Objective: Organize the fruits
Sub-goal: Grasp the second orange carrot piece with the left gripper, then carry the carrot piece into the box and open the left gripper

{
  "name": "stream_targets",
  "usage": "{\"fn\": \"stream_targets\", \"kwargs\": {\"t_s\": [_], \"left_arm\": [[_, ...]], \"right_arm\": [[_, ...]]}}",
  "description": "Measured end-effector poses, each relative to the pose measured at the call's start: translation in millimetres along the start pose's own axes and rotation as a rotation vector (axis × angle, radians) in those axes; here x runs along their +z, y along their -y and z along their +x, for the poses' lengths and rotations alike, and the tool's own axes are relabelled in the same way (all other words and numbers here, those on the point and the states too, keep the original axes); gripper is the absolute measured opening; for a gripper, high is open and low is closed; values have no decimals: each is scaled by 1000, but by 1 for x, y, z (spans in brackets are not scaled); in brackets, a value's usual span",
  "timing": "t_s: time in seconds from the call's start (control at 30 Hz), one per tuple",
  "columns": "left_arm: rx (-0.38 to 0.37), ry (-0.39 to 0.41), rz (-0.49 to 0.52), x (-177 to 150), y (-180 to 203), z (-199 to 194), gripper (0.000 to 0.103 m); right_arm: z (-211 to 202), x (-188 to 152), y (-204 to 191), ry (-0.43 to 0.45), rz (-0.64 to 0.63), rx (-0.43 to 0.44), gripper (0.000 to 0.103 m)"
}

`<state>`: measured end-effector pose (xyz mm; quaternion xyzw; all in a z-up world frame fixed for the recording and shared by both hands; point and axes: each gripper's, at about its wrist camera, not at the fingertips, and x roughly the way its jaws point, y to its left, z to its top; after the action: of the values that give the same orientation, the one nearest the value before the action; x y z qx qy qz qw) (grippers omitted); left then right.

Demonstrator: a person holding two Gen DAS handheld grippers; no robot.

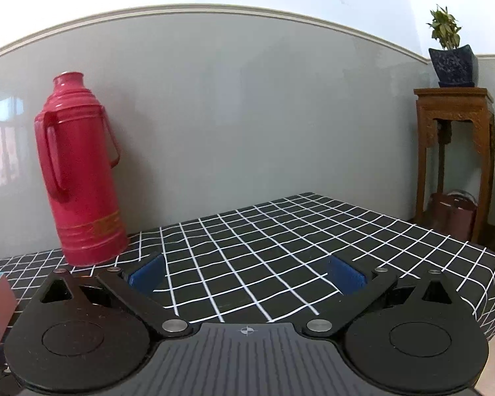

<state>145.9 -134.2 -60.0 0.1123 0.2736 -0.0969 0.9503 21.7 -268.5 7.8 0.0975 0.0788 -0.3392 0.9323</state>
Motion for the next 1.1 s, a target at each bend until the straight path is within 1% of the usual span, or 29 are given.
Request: {"fn": "stream_targets", "kwargs": {"t_s": [0.03, 0.1, 0.13, 0.17, 0.2, 0.27, 0.4, 0.5, 0.57, 0.67, 0.73, 0.9, 1.0, 1.1], "left_arm": [[-5, -10, -8, 1, 0, 2, 46], [-33, -36, -25, 3, -1, 9, 36], [-45, -48, -27, 4, -1, 11, 28], [-57, -52, -29, 5, 0, 13, 23], [-64, -54, -28, 6, 1, 14, 21], [-73, -52, -21, 7, 3, 13, 12], [-58, -36, -5, 6, 6, 10, 11], [-46, -5, 5, 6, 7, 5, 11], [-34, 18, 12, 6, 8, 1, 11], [3, 70, 18, 7, 7, -10, 11], [45, 103, 11, 7, 3, -16, 11], [179, 158, -55, 11, -26, -30, 11], [270, 168, -116, 15, -51, -34, 11], [343, 138, -175, 15, -78, -34, 11]], "right_arm": [[0, 0, 2, 2, 1, -2, 103], [0, 1, 4, 6, -2, -4, 103], [0, 1, 5, 8, -4, -5, 103], [0, 1, 6, 8, -6, -5, 103], [0, 1, 7, 6, -7, -4, 103], [0, 0, 9, 7, -9, -2, 103], [1, -1, 12, 14, -17, -27, 103], [1, -1, 14, 27, -9, -56, 103], [3, 0, 15, 20, 2, -52, 103], [4, 0, 12, 8, 3, -38, 103], [4, -1, 9, 6, -3, -28, 103], [5, -2, -1, -7, -5, 13, 103], [6, -5, -10, -26, -8, 53, 103], [7, -8, -21, -42, -21, 91, 103]]}}
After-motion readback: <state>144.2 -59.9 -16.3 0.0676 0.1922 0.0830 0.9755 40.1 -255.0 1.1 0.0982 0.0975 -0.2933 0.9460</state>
